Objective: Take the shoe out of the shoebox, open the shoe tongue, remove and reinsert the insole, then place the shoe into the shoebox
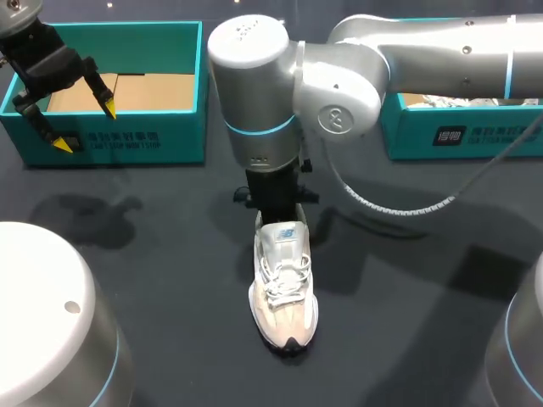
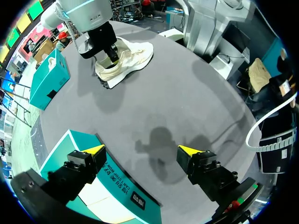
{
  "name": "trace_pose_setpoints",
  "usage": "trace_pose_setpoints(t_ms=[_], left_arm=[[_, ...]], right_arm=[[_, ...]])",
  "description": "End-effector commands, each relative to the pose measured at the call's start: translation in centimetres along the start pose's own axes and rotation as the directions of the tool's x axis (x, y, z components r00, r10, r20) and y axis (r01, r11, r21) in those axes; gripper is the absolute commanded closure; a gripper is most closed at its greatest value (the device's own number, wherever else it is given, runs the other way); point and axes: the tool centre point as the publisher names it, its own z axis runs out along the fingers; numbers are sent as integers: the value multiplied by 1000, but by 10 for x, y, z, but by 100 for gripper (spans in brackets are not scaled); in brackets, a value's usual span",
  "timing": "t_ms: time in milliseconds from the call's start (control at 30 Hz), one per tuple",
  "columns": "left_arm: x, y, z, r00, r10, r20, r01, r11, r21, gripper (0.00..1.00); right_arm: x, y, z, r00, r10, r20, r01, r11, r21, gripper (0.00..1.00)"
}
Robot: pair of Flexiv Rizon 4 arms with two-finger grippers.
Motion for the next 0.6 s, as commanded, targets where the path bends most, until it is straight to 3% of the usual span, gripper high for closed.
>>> trace_pose_setpoints(t_ms=[33,167,200,267,300,600], left_arm=[[0,0,-1,1000,0,-2,0,1000,-2,0],[0,0,-1,1000,0,-2,0,1000,-2,0],[0,0,-1,1000,0,-2,0,1000,-2,0],[0,0,-1,1000,0,-2,0,1000,-2,0],[0,0,-1,1000,0,-2,0,1000,-2,0],[0,0,-1,1000,0,-2,0,1000,-2,0]], right_arm=[[13,-5,0,998,54,37,-54,999,1,70],[13,-9,0,997,64,49,-64,998,1,52],[13,-10,-1,997,62,48,-62,998,-2,43],[13,-10,-1,997,63,54,-63,998,-3,6],[13,-11,-1,997,59,54,-59,998,-5,0],[2,-16,-3,997,63,45,-63,998,-8,0]])
